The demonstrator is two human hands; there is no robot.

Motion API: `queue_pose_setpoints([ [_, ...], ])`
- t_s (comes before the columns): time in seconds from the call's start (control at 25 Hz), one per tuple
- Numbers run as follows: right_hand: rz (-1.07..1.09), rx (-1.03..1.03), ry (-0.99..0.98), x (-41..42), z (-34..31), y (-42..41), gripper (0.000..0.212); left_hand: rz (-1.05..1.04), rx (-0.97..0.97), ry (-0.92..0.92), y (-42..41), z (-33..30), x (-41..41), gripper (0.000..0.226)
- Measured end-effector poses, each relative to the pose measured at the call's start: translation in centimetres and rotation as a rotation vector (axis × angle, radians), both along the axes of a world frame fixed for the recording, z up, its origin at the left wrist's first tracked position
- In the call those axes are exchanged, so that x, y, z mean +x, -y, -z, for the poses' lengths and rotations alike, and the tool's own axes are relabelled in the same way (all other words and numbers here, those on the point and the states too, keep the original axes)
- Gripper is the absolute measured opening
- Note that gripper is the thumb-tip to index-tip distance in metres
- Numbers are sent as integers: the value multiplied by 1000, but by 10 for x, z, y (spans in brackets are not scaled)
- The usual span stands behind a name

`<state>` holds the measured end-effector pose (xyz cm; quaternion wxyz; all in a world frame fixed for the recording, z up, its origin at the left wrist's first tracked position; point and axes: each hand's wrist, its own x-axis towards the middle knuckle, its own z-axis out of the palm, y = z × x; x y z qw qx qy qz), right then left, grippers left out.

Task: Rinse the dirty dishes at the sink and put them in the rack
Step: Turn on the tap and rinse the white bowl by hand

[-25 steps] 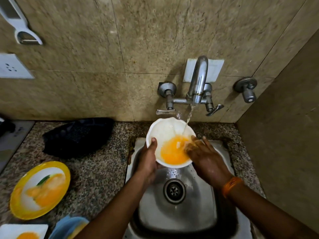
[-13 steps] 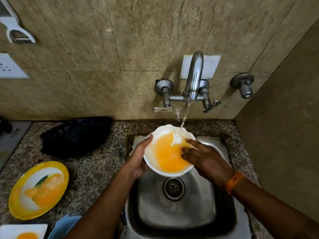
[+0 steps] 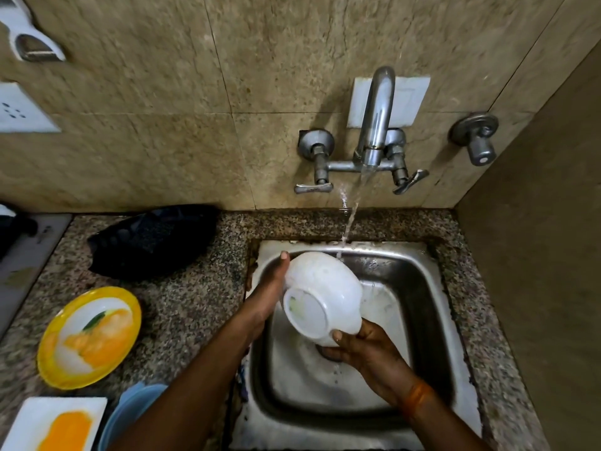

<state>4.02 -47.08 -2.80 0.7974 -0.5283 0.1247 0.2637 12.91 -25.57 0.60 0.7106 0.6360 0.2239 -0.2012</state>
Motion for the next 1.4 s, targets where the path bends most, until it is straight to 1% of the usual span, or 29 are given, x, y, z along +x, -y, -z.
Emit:
queue_pose_setpoints([
  [0.08,10,34,-80,-4,-2,-3,50,-18,35,7,3,0,-1,40],
  [0.2,26,30,-105,-7,-4,0,49,2,91,34,7,-2,-2,33],
  [0.24,24,23,-83,-7,-5,2,48,-1,105,28,8,-3,-2,32],
  [0.32,4,-103,35,-6,-11,1,42,19,119,-17,8,-1,-1,37],
  [0.36,-5,-206,125,-4,-13,0,37,20,75,-49,9,-1,0,46],
  [0.44,-8,-414,341,-1,-21,-2,32,-36,-101,-120,8,5,5,77],
  [0.48,0,-557,509,1,-23,0,30,-66,-193,-163,8,4,9,82],
  [0.52,-16,-748,730,5,-22,6,27,-82,-264,-199,8,2,12,78],
  [0.56,-81,-958,947,11,-21,13,29,-64,-318,-236,7,0,14,75],
  [0.6,-176,-1141,1105,19,-20,22,35,-32,-362,-265,6,-4,14,72],
  [0.64,-272,-1300,1177,28,-22,29,41,-9,-407,-276,5,-8,16,69],
  [0.68,-344,-1436,1178,36,-26,34,45,-5,-430,-266,6,-8,18,64],
  [0.76,-529,-1627,1087,50,-39,39,48,-52,-449,-217,14,-7,19,59],
  [0.8,-623,-1658,1049,53,-44,41,50,-94,-456,-193,21,-7,19,60],
  [0.84,-696,-1647,998,53,-48,40,62,-125,-462,-168,27,-8,19,60],
  [0.88,-732,-1588,956,51,-52,36,78,-146,-454,-149,34,-7,19,56],
  [0.92,-738,-1484,940,48,-55,31,92,-162,-445,-130,40,-8,19,50],
  [0.96,-745,-1348,918,45,-60,24,97,-165,-427,-107,46,-9,20,46],
  [1.04,-745,-1125,882,45,-65,15,94,-133,-369,-58,58,-12,20,38],
  [1.08,-735,-1105,892,53,-63,17,91,-126,-340,-43,62,-15,18,34],
  [1.12,-708,-1177,907,65,-60,22,90,-119,-330,-30,64,-18,18,32],
  [1.16,-648,-1300,905,78,-58,29,93,-115,-327,-20,65,-20,18,32],
  [1.2,-571,-1421,872,91,-59,34,98,-112,-328,-14,66,-21,20,33],
  [1.24,-519,-1472,829,97,-62,30,102,-106,-328,-10,66,-24,23,35],
  [1.28,-509,-1432,803,97,-64,21,103,-101,-311,-10,66,-26,26,38],
  [1.32,-535,-1318,820,93,-65,7,101,-99,-287,-18,66,-28,30,41],
  [1.36,-590,-1202,850,85,-69,-7,97,-97,-260,-20,66,-31,34,42],
  [1.4,-647,-1131,882,79,-71,-13,93,-99,-243,-22,66,-31,36,43],
])
